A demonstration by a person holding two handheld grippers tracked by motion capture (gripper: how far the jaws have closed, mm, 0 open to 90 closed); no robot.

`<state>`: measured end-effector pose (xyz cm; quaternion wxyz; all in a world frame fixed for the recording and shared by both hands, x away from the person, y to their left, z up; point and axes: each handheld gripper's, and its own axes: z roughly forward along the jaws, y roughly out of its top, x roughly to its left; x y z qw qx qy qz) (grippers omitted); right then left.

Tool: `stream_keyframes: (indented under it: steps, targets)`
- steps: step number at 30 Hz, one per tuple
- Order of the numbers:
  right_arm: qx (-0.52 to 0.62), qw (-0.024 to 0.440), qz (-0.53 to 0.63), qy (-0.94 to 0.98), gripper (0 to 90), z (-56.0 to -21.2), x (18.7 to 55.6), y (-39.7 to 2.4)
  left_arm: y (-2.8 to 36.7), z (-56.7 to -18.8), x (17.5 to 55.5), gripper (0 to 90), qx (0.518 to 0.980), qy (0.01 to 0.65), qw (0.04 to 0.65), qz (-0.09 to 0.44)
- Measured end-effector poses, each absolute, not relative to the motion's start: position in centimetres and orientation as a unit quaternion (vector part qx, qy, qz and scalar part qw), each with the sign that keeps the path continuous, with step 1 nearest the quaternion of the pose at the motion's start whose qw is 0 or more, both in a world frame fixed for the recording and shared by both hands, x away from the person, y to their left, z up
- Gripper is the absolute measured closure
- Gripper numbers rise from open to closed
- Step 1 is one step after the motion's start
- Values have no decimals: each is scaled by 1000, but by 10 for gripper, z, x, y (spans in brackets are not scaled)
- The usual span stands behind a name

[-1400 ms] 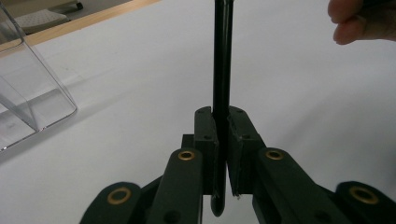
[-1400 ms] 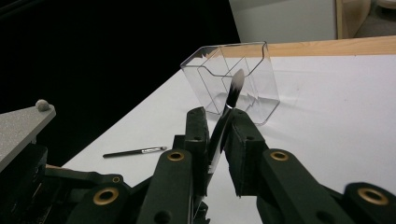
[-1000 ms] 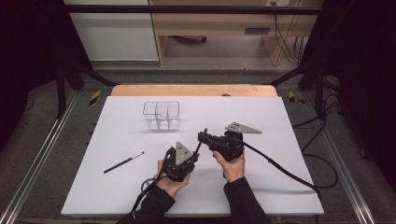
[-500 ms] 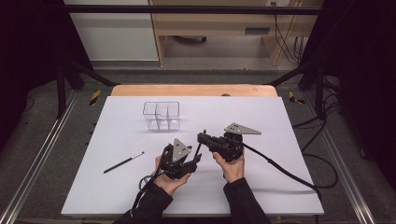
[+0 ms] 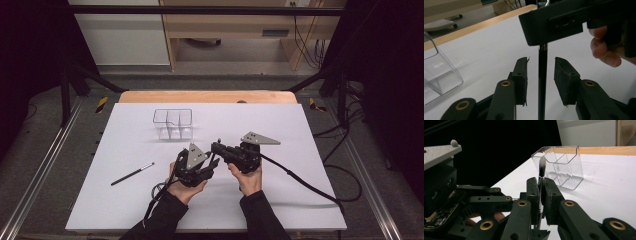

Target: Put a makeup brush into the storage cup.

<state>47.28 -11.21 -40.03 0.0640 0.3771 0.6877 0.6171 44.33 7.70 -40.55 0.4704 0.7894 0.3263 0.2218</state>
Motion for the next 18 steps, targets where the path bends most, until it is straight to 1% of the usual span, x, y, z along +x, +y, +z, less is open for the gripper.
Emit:
stream_keyframes:
  steps: [7,13,18]
  targets:
    - [373,63,618,689,842,-400,472,-112,75,-399,444,695,787,324,475,222]
    - [370,61,619,691,842,-401,472,-112,74,-399,444,787,789,321,475,222]
    - [368,63,619,691,842,-401,471,-112,75,-399,444,825,788,325,473,221]
